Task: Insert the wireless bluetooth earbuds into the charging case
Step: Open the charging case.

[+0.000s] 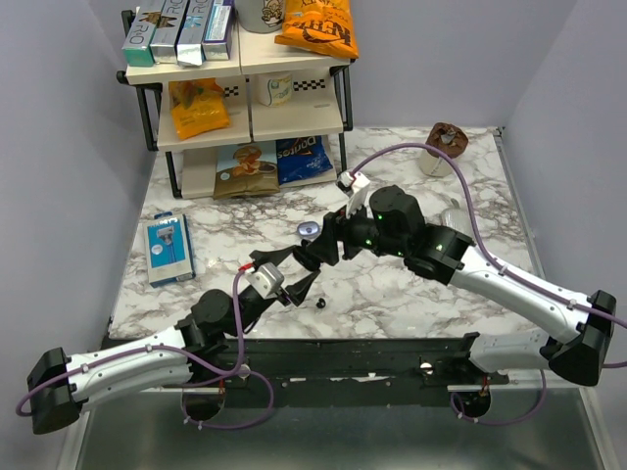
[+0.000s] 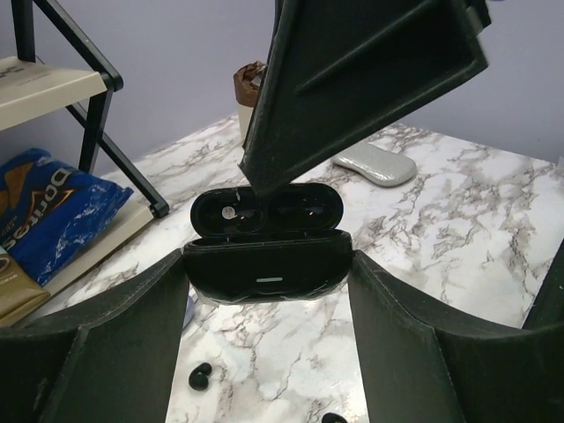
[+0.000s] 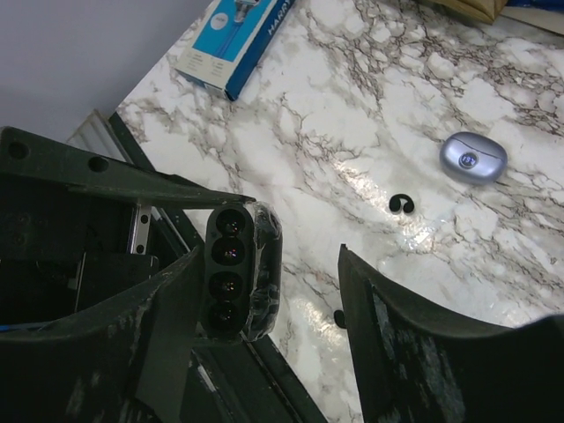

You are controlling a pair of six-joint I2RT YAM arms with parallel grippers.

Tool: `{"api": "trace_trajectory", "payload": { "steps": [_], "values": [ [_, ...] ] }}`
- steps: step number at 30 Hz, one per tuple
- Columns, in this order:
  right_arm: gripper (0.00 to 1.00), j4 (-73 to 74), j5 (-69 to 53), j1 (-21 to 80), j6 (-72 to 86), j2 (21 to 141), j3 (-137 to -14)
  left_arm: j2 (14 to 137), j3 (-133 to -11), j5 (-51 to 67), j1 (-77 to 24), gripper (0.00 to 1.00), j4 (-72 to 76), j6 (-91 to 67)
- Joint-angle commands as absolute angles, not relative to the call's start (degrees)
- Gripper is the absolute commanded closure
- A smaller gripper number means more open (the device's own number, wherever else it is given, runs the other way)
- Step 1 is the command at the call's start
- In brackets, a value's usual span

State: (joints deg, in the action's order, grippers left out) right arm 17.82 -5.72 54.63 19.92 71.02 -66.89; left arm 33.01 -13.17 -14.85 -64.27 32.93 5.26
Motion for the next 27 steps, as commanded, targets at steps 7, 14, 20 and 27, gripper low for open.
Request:
{"api": "trace_trajectory", "payload": {
  "steps": [7, 14, 20, 27],
  "values": [
    [0.37, 18.3, -8.3, 54.3, 19.5, 72.9, -67.9, 32.3, -14.4, -13.1, -64.8, 1.00, 36.9, 6.2],
    [0.52, 18.9, -9.1, 54.2, 19.7, 73.2, -67.6, 31.9, -14.2, -13.4, -65.0, 1.00, 37.6, 6.2],
    [0.67, 19.1, -9.2, 54.2, 19.0, 72.2, -67.0, 32.3, -14.1, -14.1, -64.9, 1.00, 38.1, 5.6],
    [0.80, 19.2, -9.1, 54.3, 16.2, 69.0, -67.1, 33.7, -15.4, -14.9, -64.9, 0.62, 35.2, 5.3]
  ]
}}
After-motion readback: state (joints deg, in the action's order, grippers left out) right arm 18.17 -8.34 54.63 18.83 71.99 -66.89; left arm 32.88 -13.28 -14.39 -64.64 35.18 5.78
